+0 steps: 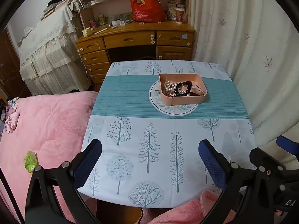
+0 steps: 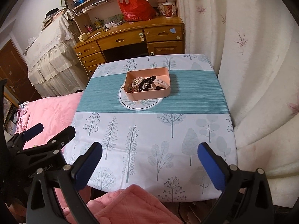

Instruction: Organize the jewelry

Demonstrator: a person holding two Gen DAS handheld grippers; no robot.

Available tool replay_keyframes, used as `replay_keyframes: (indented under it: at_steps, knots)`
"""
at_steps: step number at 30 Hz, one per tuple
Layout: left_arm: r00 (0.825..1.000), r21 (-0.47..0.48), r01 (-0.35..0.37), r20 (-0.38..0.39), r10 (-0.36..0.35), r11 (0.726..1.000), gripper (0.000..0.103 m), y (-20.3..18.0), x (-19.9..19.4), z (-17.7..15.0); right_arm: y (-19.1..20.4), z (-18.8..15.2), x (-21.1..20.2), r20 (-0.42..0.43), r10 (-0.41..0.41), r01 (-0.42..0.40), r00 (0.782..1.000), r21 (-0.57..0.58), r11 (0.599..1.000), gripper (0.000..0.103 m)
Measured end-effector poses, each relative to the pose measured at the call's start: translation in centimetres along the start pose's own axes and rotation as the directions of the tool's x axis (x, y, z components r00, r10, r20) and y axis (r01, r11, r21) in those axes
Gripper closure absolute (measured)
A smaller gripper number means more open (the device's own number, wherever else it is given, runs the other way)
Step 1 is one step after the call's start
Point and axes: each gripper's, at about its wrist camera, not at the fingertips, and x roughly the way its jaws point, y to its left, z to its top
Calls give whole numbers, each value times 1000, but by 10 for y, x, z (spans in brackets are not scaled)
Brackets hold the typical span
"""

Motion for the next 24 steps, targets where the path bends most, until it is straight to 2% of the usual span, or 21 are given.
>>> replay_keyframes:
  at_steps: [24]
  knots:
    - [999,38,31,28,-32,999,1,-10,-8,-4,1,-8,-7,-11,-35,35,999,-10,999,0]
